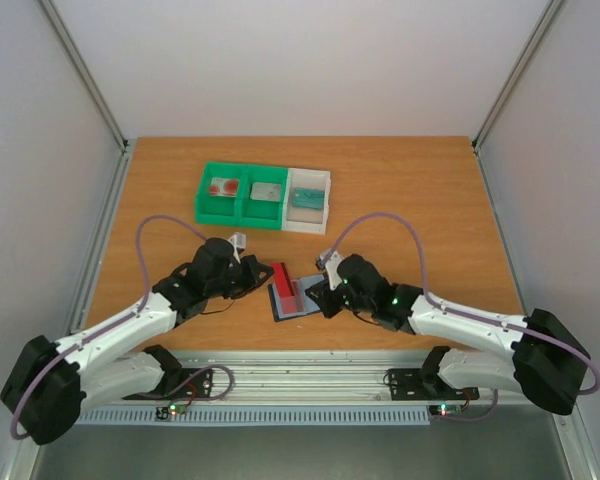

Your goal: Take the credit cards out of the card holder

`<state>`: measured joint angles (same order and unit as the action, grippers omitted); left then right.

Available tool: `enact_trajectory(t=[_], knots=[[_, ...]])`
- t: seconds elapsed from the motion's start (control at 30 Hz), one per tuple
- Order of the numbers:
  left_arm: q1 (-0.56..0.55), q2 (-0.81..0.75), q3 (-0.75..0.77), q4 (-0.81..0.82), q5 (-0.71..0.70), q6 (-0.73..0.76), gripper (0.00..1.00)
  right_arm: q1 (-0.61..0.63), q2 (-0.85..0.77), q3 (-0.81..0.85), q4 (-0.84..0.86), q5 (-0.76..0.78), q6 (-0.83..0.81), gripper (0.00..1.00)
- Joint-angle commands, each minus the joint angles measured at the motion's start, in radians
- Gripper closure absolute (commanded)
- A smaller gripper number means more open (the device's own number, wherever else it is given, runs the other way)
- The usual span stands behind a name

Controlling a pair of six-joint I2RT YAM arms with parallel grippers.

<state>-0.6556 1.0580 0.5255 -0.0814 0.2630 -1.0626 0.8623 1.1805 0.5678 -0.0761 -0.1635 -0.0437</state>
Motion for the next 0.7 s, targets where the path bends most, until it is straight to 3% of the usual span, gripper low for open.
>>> enact_trajectory(t=[0.0, 0.1, 0.33, 0.47, 0.67], knots=[[0.007, -0.093, 0.039, -0.107, -0.049, -0.069, 1.00, 0.141, -0.070, -0.071, 0.208, 0.196, -0.307, 0.85], [0.007, -0.152, 0.042, -0.150, -0.058, -0.115, 1.00, 0.213, -0.072, -0.110, 0.302, 0.229, -0.450, 0.83], [0.009, -0.268, 0.055, -0.216, -0.034, -0.096, 0.99, 0.301, -0.039, -0.127, 0.451, 0.322, -0.582, 0.72], [0.007, -0.306, 0.034, -0.097, 0.018, 0.086, 1.00, 0.301, -0.082, -0.045, 0.323, 0.308, -0.394, 0.69], [-0.004, -0.410, -0.047, 0.016, -0.060, 0.362, 0.99, 0.292, -0.083, 0.283, -0.242, 0.420, 0.107, 0.66]])
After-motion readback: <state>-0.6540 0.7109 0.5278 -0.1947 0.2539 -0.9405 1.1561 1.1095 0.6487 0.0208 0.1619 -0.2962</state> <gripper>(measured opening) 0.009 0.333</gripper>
